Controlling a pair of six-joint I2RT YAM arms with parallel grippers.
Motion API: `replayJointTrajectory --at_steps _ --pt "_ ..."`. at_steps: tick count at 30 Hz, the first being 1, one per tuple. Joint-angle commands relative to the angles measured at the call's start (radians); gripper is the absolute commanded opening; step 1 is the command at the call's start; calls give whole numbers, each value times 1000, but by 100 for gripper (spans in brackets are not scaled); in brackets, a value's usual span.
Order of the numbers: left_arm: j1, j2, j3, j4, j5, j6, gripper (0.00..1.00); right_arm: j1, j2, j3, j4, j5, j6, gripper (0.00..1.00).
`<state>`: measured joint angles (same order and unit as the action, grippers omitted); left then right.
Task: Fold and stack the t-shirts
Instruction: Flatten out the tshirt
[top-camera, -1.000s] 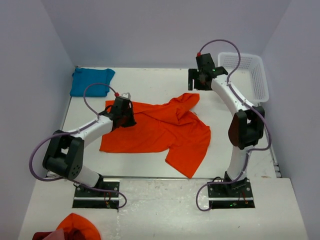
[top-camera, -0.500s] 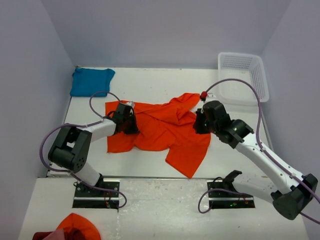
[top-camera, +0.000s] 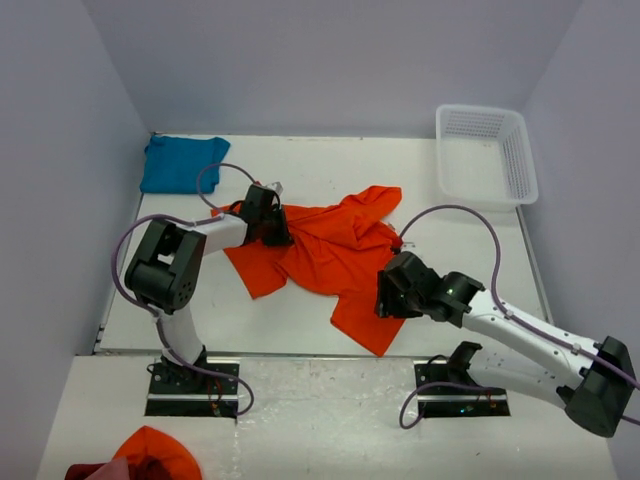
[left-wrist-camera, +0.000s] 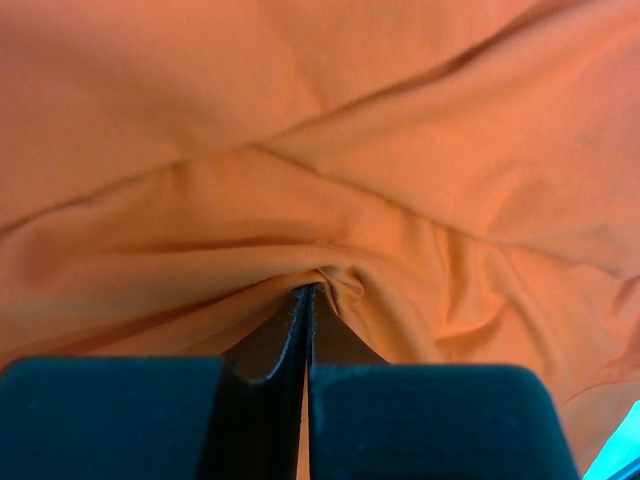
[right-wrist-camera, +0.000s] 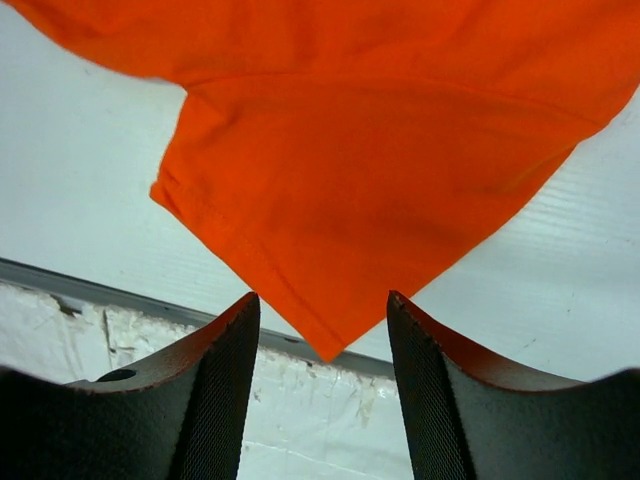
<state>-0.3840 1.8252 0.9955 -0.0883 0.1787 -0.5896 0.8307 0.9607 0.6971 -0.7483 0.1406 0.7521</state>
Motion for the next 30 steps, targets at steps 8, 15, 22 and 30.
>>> replayJointTrajectory --at_steps 8,15,22,30 --pt "66 66 75 -100 -59 59 0 237 92 -90 -16 111 345 49" --pt "68 -18 28 -93 -44 57 0 341 200 -125 36 114 440 47" --pt "68 -165 -15 -117 -50 63 0 403 324 -114 124 111 466 47" --pt "63 -300 -87 -145 -38 60 0 410 371 -114 155 111 489 14"
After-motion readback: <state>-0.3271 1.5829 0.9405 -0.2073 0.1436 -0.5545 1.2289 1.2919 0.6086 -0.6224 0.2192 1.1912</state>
